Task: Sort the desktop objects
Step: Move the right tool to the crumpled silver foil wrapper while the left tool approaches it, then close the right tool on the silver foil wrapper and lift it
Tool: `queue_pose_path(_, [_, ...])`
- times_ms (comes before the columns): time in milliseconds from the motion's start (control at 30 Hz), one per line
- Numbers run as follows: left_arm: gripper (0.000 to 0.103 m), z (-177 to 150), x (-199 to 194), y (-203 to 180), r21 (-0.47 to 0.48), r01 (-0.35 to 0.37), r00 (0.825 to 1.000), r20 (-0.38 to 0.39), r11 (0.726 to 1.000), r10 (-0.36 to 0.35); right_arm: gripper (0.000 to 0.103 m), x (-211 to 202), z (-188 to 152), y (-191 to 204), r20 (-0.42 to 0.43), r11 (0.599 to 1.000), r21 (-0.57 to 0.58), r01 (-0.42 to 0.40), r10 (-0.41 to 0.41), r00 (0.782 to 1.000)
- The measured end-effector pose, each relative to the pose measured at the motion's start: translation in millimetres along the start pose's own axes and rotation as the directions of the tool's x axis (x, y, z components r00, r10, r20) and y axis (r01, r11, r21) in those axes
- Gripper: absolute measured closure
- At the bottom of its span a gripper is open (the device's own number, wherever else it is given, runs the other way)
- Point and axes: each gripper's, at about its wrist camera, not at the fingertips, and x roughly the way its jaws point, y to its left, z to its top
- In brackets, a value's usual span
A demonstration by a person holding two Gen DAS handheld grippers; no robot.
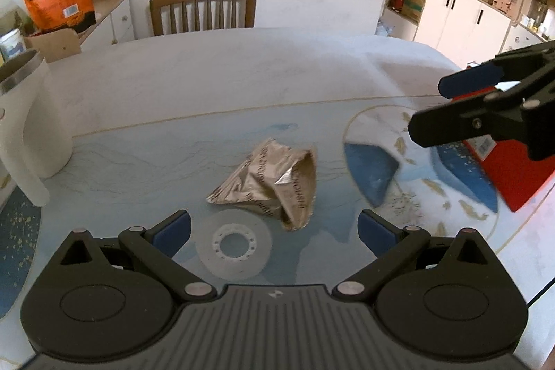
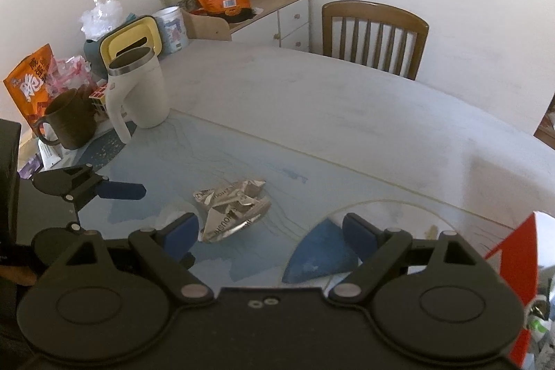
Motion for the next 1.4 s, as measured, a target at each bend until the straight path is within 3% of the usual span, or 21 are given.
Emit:
queue_pose_path(33, [0.0, -1, 1, 2, 0.0, -0.002, 1.0, -0.002, 1.0, 0.002, 0.013, 3, 1, 1, -0.003, 1.0, -0.002, -0.002, 0.002, 1.0])
queue_pose_path(67, [0.0, -1, 4, 4, 0.11, 0.126, 0.992, -0.02, 0.986, -0.125, 0.013, 6, 2, 2, -0.006, 1.0, -0.005, -0.004, 0.004, 1.0])
queue_pose_path(733, [0.001, -15, 38, 27, 0.071, 0.108, 0.993, -0.061, 0.992, -0.104, 0.016, 80, 19, 24, -0.094, 0.993, -0.109, -0.049, 0.039, 0.995])
queue_pose_path(1167, [0.001, -21, 41, 26, 0.079, 0.1, 0.995, -0.033, 0.992, -0.098, 0.032, 118, 20, 38, -0.148, 0.981, -0.184, -0.066, 0.039, 0.988])
queue_pose_path(1400, [0.003, -20, 46, 26, 0.077, 0.103, 0.994, -0.037, 0.992, -0.1, 0.035, 125, 18, 41, -0.172, 0.975, -0.208, -0.079, 0.043, 0.984])
